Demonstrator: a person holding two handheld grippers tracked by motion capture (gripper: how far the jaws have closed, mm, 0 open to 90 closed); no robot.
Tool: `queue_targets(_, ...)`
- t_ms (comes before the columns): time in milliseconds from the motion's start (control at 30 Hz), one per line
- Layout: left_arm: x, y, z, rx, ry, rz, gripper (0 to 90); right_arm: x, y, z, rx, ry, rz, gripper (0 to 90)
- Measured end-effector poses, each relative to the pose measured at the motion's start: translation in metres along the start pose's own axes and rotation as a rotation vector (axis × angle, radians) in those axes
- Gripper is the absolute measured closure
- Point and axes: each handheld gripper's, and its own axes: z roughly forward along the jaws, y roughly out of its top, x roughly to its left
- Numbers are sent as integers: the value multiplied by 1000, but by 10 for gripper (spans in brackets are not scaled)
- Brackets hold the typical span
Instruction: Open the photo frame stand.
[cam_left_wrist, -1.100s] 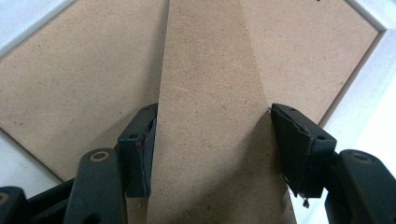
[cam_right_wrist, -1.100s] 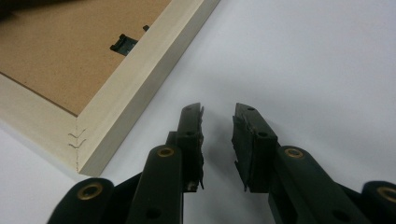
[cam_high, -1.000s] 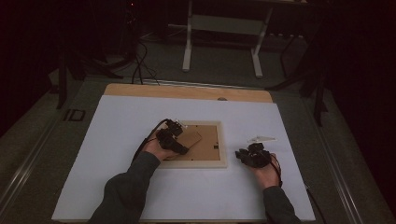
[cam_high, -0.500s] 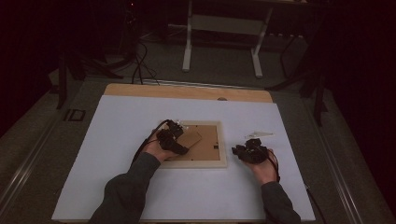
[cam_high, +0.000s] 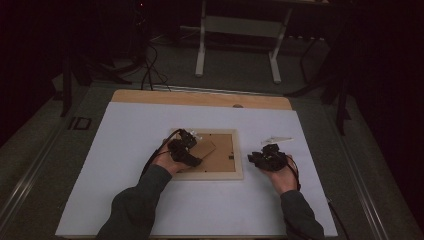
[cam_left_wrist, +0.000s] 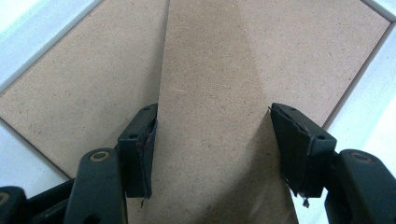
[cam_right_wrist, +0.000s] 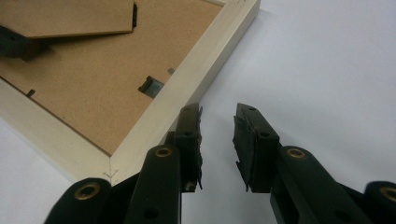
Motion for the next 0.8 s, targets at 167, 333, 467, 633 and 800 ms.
queue_targets(167,-3,0,-2,-11,17,8,384,0,8,-1,8,7,-10,706)
queue_targets(333,-8,0,-5,-24,47,30,384,1,16,-1,13,14,-19,705)
queue_targets(467,-12,1,-8,-31,70,47,384,0,23,-2,19,12,-36,704)
queue_targets(633,-17,0,-11,-41,99,70,384,-2,32,-3,21,36,-32,699)
queue_targets(800,-22,-1,-14,-51,126,81,384,-1,38,-1,35,43,-47,691)
